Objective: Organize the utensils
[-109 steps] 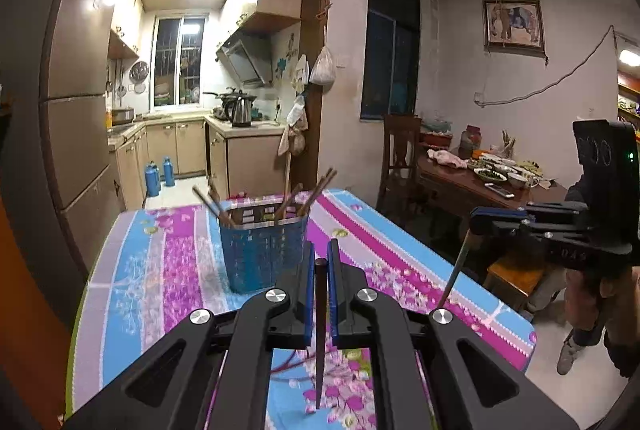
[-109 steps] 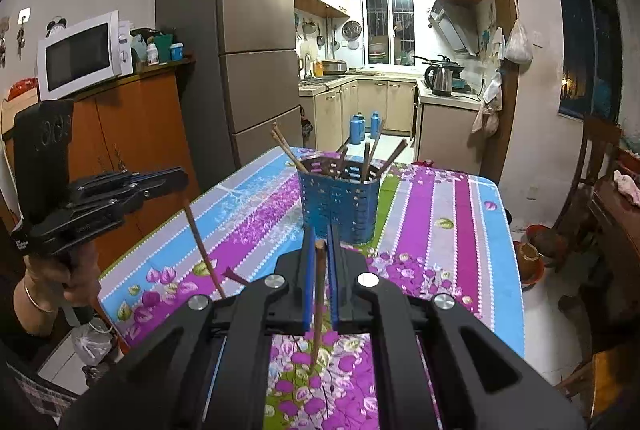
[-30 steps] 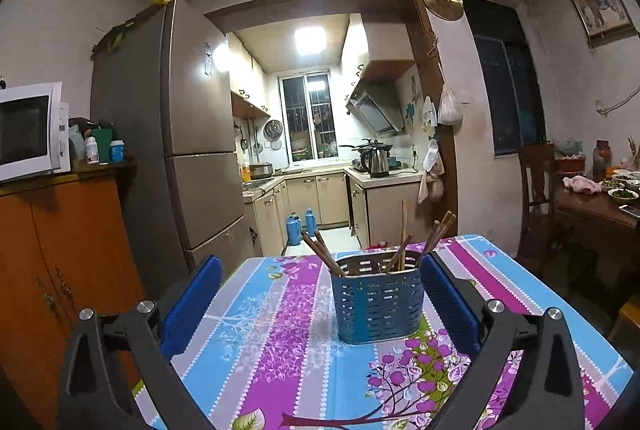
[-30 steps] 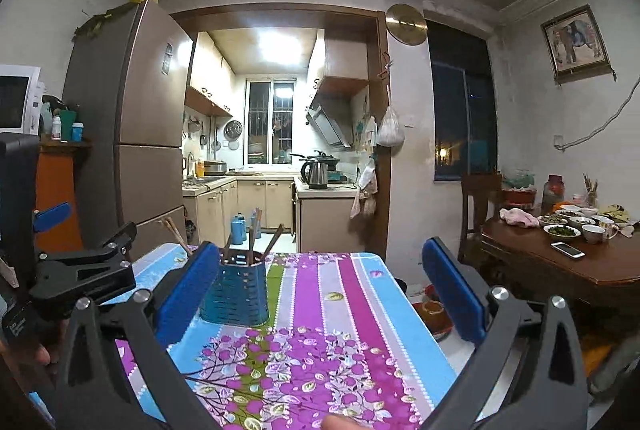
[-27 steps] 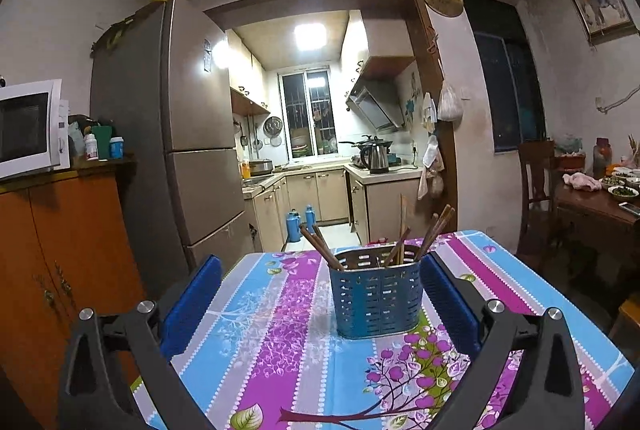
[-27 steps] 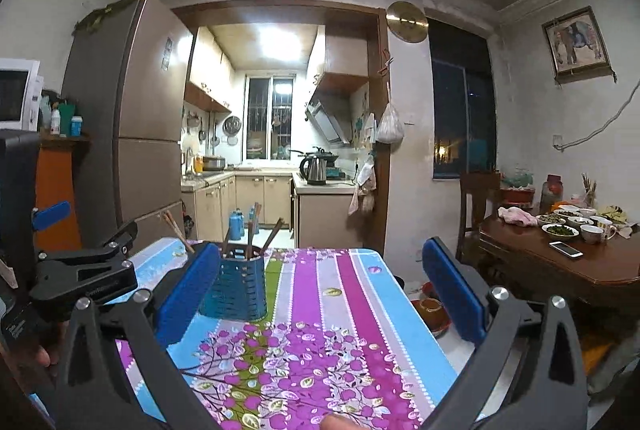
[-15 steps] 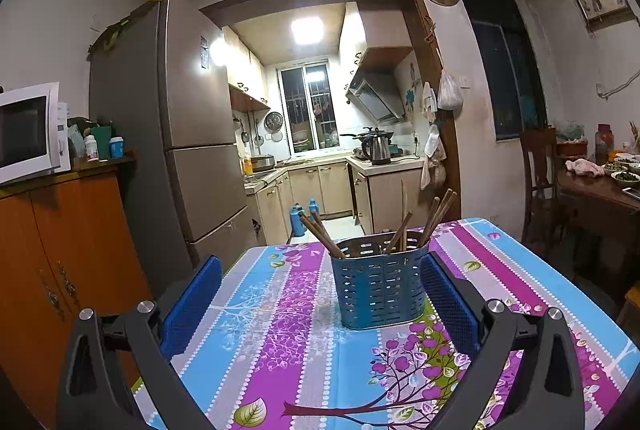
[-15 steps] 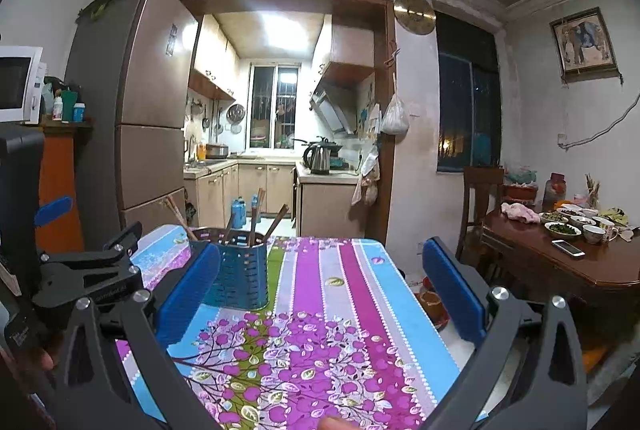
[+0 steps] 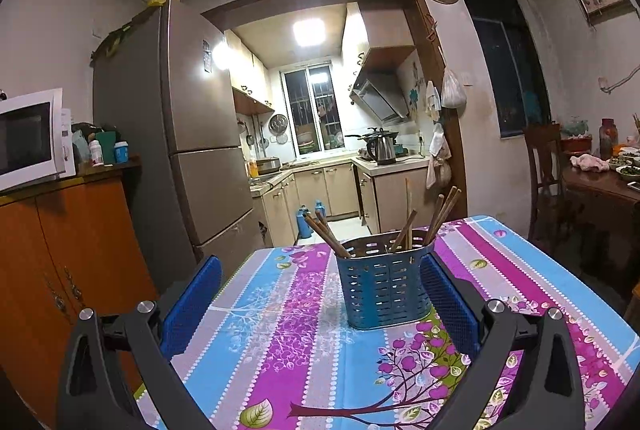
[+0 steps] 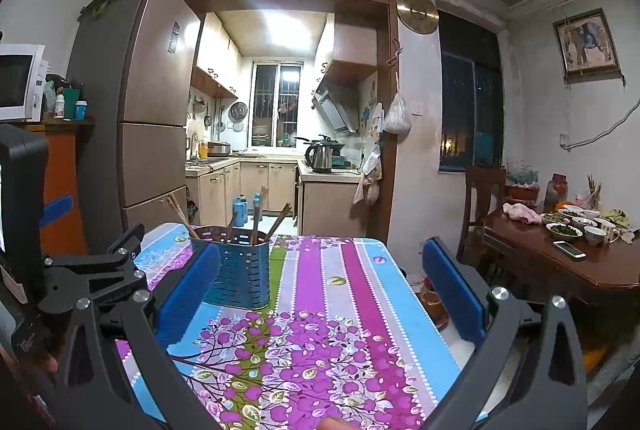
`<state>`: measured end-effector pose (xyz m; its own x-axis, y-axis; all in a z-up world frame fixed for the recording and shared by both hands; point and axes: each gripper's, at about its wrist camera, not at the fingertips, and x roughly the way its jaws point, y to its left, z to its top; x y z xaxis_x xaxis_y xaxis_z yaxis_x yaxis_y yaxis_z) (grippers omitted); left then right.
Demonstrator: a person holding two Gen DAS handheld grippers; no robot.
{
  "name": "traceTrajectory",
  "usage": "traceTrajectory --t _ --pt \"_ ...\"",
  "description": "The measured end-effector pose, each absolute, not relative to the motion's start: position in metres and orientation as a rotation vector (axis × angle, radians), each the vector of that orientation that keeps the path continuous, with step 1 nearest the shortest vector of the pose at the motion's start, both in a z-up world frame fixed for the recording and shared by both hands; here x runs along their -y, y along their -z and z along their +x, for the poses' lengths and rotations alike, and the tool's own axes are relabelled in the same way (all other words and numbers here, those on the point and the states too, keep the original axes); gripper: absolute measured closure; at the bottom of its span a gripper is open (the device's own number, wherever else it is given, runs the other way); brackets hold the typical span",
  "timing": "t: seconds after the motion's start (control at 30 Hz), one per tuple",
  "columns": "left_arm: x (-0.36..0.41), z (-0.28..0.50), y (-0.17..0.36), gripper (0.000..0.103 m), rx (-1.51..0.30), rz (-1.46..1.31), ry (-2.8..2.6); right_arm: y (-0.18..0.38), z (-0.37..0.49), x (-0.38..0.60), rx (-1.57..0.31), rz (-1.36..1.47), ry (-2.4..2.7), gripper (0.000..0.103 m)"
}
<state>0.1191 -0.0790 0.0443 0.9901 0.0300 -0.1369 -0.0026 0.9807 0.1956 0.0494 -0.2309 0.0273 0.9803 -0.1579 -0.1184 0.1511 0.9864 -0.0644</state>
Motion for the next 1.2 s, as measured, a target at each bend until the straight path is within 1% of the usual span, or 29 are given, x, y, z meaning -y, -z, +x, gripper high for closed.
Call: traceTrajectory --t 0.87,1.2 --pt "0.081 0.114 -0.048 0.004 -0.129 0.193 -0.010 -0.032 0.048 0.230 -0.115 -0.067 0.165 0.005" --pt "0.077 0.089 -0.060 0.004 -0.065 0.159 0.022 -0.032 0.038 0.230 -0.088 -0.088 0.179 0.005"
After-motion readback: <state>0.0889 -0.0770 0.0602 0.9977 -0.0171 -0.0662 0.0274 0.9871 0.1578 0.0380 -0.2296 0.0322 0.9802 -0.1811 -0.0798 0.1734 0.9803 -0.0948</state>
